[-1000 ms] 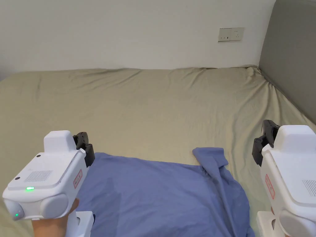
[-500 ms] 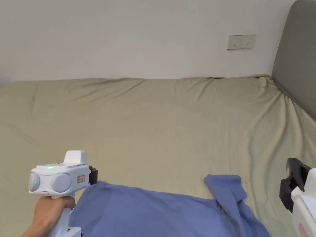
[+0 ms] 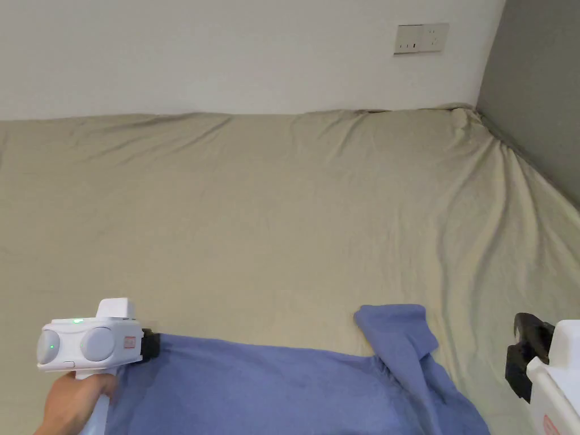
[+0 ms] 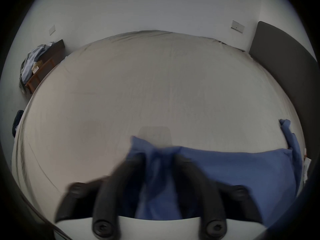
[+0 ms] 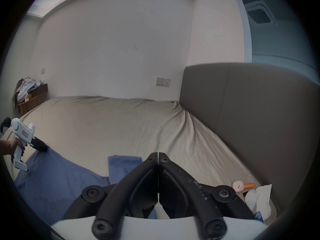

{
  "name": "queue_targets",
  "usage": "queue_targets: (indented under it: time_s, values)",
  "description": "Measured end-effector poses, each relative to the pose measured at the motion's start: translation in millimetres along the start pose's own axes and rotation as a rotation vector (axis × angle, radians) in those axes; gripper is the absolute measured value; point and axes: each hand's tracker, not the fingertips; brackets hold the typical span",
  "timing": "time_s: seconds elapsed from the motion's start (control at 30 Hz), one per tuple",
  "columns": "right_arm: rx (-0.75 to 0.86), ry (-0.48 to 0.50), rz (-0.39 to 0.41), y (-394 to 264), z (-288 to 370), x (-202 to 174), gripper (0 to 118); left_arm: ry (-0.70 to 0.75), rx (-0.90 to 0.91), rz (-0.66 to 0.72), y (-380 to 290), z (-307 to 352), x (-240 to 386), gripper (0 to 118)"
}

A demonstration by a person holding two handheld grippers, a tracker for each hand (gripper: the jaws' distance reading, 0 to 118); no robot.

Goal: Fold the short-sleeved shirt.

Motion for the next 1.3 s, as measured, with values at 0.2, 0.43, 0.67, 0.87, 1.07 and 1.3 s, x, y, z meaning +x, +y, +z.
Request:
queue_targets:
  time_s: [0.2, 0.43, 0.67, 0.87, 1.07, 1.3]
  values:
    - [-0.317, 0.078, -0.033, -19, -64, 11, 59, -0.027, 0.074, 0.063, 2, 33, 0, 0]
    - [-0.496, 0.117, 0.062, -61, -124, -12, 97, -0.114, 0.176, 0.068, -8, 112, -6, 0]
    - [-0.548, 0.166, 0.147, -87, -128, -45, 49, -0.142, 0.199, 0.057, -10, 138, -13, 0]
    - [-0.554, 0.205, 0.072, -79, -120, -37, 4, -0.14, 0.2, 0.091, -19, 141, -22, 0]
    - [-0.353, 0.138, 0.091, -25, -50, -30, 4, -0.131, 0.231, 0.13, -28, 171, -35, 0]
    - [-0.081, 0.103, 0.071, 90, 25, -7, 4, -0.098, 0.387, 0.132, -12, 251, -55, 0]
